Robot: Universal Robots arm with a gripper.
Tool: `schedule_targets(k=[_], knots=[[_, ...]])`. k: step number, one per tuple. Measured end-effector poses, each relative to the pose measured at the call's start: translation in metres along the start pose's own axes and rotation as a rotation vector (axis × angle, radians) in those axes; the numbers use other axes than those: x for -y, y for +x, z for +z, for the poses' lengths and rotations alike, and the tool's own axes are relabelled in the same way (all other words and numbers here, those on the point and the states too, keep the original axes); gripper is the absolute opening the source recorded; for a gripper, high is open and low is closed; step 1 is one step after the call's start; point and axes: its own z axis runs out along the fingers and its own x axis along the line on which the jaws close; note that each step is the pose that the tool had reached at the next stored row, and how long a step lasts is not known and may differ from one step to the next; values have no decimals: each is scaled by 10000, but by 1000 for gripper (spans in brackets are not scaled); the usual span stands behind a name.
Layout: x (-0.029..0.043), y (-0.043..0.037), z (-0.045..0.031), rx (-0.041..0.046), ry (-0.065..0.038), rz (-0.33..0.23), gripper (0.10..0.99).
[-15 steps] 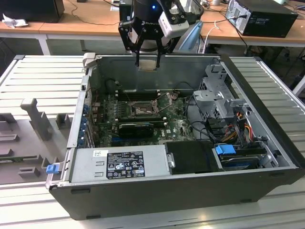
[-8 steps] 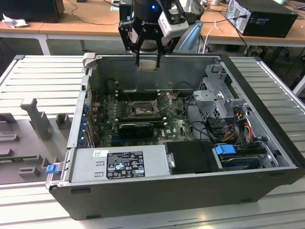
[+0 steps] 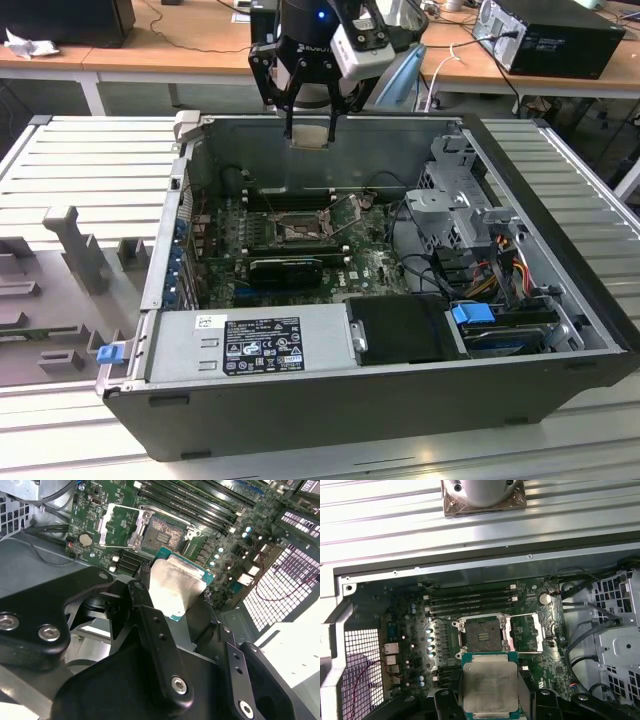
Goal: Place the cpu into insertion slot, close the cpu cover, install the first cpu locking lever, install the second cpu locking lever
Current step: 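Place the cpu into insertion slot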
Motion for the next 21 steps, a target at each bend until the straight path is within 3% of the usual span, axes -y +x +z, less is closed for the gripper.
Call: schedule_targets(k=[21], knots=[[0,0,0,40,-8,446,529]])
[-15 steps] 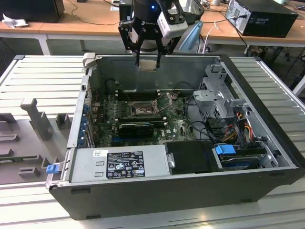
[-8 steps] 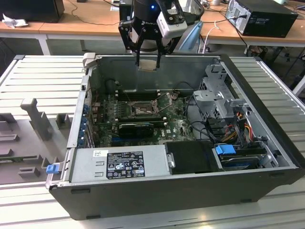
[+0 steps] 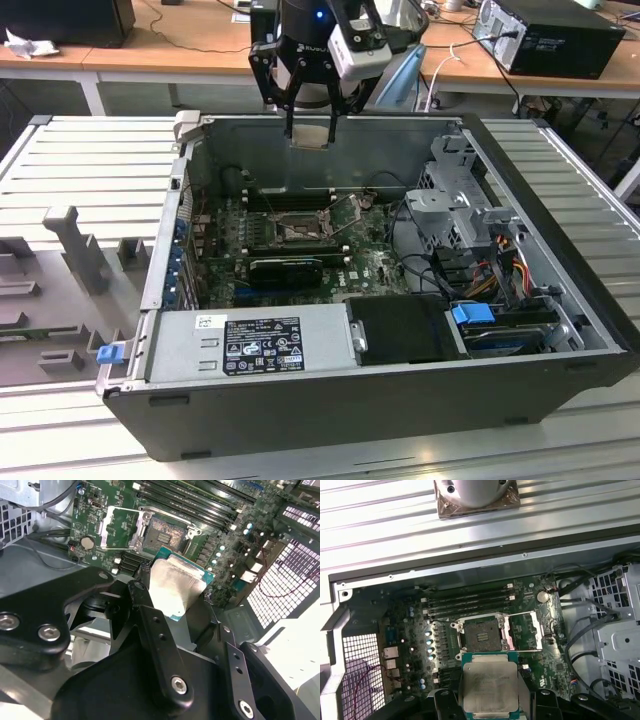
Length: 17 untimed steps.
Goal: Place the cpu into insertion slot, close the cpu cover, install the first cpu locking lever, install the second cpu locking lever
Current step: 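Place the cpu into insertion slot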
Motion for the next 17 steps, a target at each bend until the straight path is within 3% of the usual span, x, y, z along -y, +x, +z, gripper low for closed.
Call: schedule_targets(k=[17], knots=[[0,0,0,40,-9,449,529]])
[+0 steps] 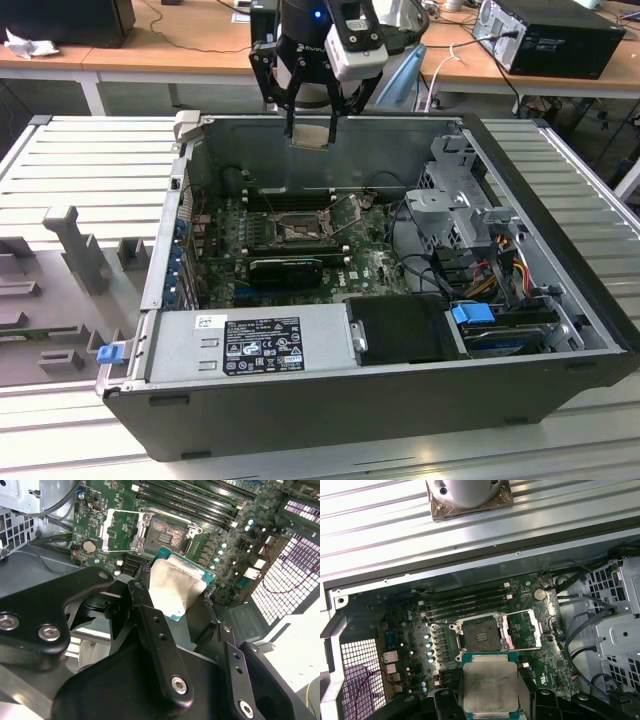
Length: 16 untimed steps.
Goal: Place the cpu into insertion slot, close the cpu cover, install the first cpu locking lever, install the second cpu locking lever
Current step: 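Place the cpu into insertion slot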
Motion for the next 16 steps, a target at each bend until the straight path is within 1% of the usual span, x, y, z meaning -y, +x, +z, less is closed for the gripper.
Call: schedule_targets(k=[7,13,16], knots=[[0,0,0,23,-5,248,529],[0,0,0,59,-13,647,529],[0,0,0,85,-16,933,529]])
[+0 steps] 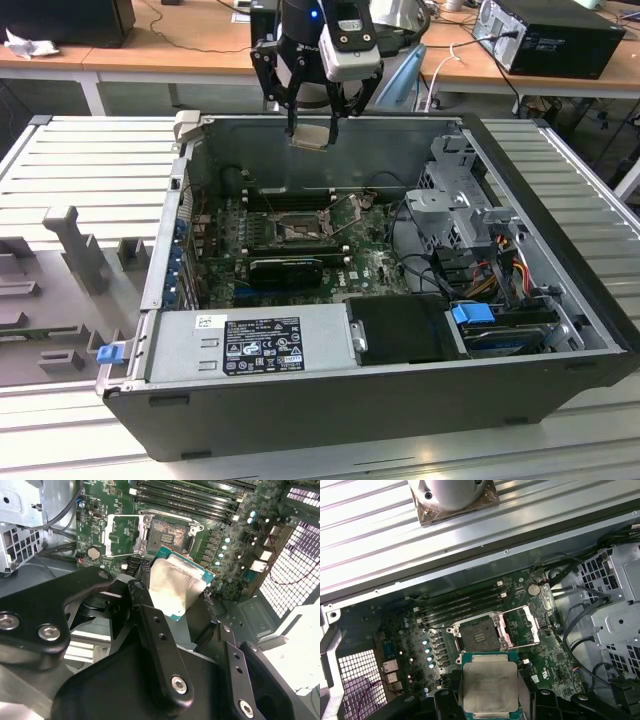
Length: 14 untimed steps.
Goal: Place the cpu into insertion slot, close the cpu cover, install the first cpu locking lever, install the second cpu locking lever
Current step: 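Place the cpu into insertion slot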
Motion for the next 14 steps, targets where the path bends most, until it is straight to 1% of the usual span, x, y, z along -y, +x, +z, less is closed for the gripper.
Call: schedule_targets(k=[5,8,11,14], knots=[[0,0,10,20,-2,210,529],[2,0,24,22,-2,238,529],[5,-1,54,22,-3,240,529],[6,-1,64,22,-2,245,529]])
